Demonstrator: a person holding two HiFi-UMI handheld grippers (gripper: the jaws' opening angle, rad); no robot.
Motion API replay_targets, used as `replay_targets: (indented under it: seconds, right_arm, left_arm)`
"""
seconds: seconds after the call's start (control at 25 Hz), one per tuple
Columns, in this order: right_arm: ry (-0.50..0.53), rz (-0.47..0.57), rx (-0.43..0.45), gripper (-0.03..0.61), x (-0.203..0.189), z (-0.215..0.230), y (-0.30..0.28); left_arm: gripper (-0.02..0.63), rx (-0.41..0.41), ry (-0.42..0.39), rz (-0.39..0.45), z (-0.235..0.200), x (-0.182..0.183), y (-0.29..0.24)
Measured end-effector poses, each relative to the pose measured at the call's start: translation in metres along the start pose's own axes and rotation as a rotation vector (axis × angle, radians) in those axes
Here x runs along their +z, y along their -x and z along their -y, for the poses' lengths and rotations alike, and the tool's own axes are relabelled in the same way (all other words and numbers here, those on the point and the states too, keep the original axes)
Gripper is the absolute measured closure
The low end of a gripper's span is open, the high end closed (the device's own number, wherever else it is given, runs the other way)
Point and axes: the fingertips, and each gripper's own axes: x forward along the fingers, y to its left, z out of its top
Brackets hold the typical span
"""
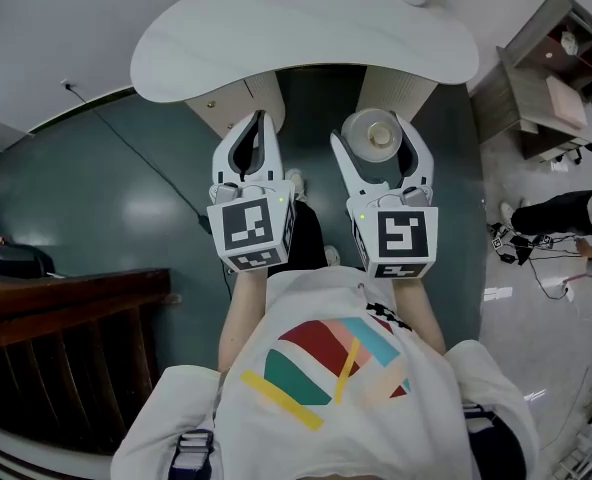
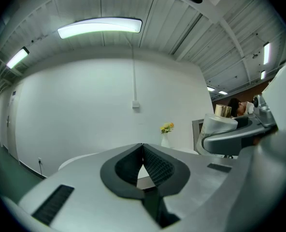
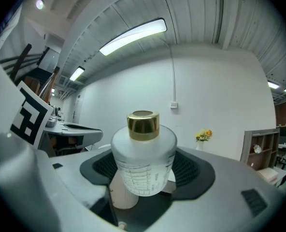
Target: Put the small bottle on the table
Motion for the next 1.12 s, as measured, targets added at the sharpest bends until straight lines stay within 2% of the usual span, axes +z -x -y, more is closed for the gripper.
replay_targets:
  seconds: [0.2,0.44,0.76,1.12]
  right_arm:
    - [0.013,0.014,-0.014,0.245,0.007,0.006,-0.026]
    - [0.001,0.004,-0.040,0.245,0.011,0.020,-0.062]
    - [-0.017,-0.049,-0.034,0.245,-0.007,0.024,-0.110]
    - [-0.029,-0.063,-0.026,0.245,-0.014,0.037,-0.170]
  left_arm:
    - [0.597,-0.041,0.015,0.041,-0.007,0.001,-0.026]
    - [0.597,-0.071,0.016,0.044,-0.013,0.004,-0.068]
    - [0.597,-0.081,0.017,-0.011,-0.030,-0.014,-0.114]
    - [0.597,-0.072,0.010,-0.029,-0.050,-0.023,-0.169]
